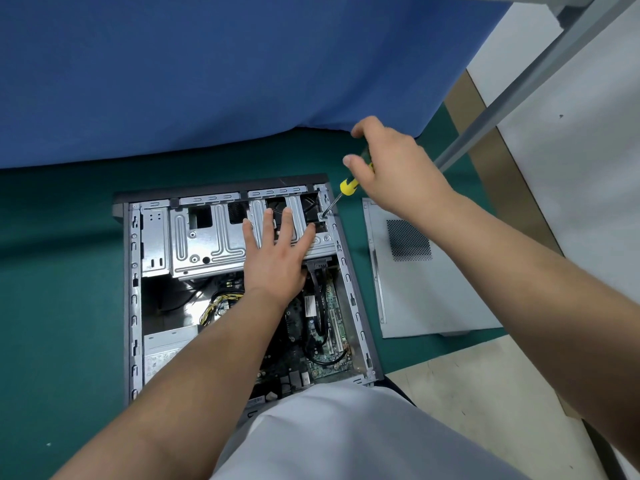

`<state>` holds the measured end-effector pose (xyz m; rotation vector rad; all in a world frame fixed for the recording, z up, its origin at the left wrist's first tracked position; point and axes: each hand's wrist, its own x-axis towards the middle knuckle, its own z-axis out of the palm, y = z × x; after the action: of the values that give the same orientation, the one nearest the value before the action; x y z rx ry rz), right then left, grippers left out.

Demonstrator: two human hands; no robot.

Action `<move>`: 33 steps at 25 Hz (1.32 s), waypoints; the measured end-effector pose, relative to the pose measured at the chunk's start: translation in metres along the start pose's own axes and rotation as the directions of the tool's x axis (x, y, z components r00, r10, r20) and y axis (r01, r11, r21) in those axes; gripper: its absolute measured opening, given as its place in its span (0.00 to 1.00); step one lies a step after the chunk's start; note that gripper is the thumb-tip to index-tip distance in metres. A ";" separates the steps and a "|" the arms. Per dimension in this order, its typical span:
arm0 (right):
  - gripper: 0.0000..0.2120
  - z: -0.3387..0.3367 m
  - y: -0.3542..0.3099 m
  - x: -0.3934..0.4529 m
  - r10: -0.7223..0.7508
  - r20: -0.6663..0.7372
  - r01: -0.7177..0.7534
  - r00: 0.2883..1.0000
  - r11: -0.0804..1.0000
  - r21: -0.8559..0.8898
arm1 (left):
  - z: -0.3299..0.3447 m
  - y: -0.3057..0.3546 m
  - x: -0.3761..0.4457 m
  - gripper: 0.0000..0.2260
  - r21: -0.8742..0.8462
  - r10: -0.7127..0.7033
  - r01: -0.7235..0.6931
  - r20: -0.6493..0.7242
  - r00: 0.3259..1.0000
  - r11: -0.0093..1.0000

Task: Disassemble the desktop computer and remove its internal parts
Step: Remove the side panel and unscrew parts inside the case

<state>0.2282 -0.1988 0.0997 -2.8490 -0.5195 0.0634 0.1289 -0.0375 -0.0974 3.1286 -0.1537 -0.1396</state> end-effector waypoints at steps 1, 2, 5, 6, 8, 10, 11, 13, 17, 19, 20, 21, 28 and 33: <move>0.16 -0.003 0.000 -0.001 -0.014 0.045 0.008 0.999 0.991 0.136 | 0.000 0.000 0.000 0.42 0.000 -0.001 0.001 0.000 1.000 1.000; 0.17 -0.005 -0.001 -0.002 -0.017 0.087 -0.002 0.996 0.974 0.225 | -0.001 0.000 0.000 0.41 0.000 -0.002 0.002 0.002 1.000 1.000; 0.18 -0.002 -0.003 -0.007 -0.025 0.059 0.021 0.998 0.997 0.072 | -0.001 0.000 0.000 0.41 -0.003 -0.003 0.003 0.002 1.000 1.000; 0.18 -0.001 -0.004 -0.008 -0.015 0.011 0.016 1.000 0.999 -0.044 | -0.001 0.000 0.000 0.41 -0.003 -0.004 0.004 0.002 1.000 1.000; 0.17 -0.001 -0.002 -0.006 -0.021 -0.024 0.018 0.999 0.993 -0.113 | -0.001 0.000 -0.001 0.41 0.000 -0.003 0.003 0.001 1.000 1.000; 0.10 -0.003 0.002 -0.004 -0.043 0.046 0.042 0.998 0.999 0.022 | -0.001 0.000 -0.001 0.41 0.000 -0.001 0.001 0.001 1.000 1.000; 0.12 -0.004 0.002 -0.004 -0.038 0.088 0.031 0.995 0.997 0.073 | 0.000 0.000 0.000 0.41 0.000 -0.001 0.001 0.000 1.000 1.000; 0.14 -0.003 0.003 -0.006 -0.004 0.079 0.001 0.997 1.000 0.031 | 0.000 0.000 -0.001 0.41 -0.001 -0.002 0.002 -0.004 1.000 1.000; 0.11 0.000 0.002 -0.008 -0.048 0.014 0.049 0.999 0.999 -0.014 | 0.001 0.000 -0.001 0.42 0.000 -0.001 0.001 -0.008 1.000 1.000; 0.13 0.000 0.000 -0.011 -0.036 0.043 0.033 0.998 0.997 0.076 | 0.001 0.000 -0.001 0.42 -0.001 0.000 0.000 -0.007 1.000 1.000; 0.14 0.001 0.000 -0.012 -0.008 0.019 0.008 1.000 0.999 0.037 | 0.001 0.000 -0.001 0.42 -0.002 0.000 0.000 -0.006 1.000 1.000; 0.14 0.003 0.000 -0.013 0.022 -0.027 -0.023 0.999 0.999 -0.039 | 0.001 0.000 -0.001 0.41 -0.003 0.000 0.000 -0.005 1.000 1.000; 0.12 0.002 0.003 -0.020 -0.007 0.027 0.003 1.000 0.989 0.150 | -0.001 -0.001 -0.001 0.41 -0.007 0.000 0.000 0.001 1.000 1.000; 0.13 0.010 0.007 -0.028 0.045 -0.066 -0.029 0.997 0.974 0.225 | -0.002 -0.001 -0.002 0.41 -0.013 0.001 -0.001 0.005 1.000 1.000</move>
<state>0.2036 -0.2125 0.0884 -2.6300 -0.4159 0.0262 0.1276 -0.0366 -0.0954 3.1153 -0.1534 -0.1481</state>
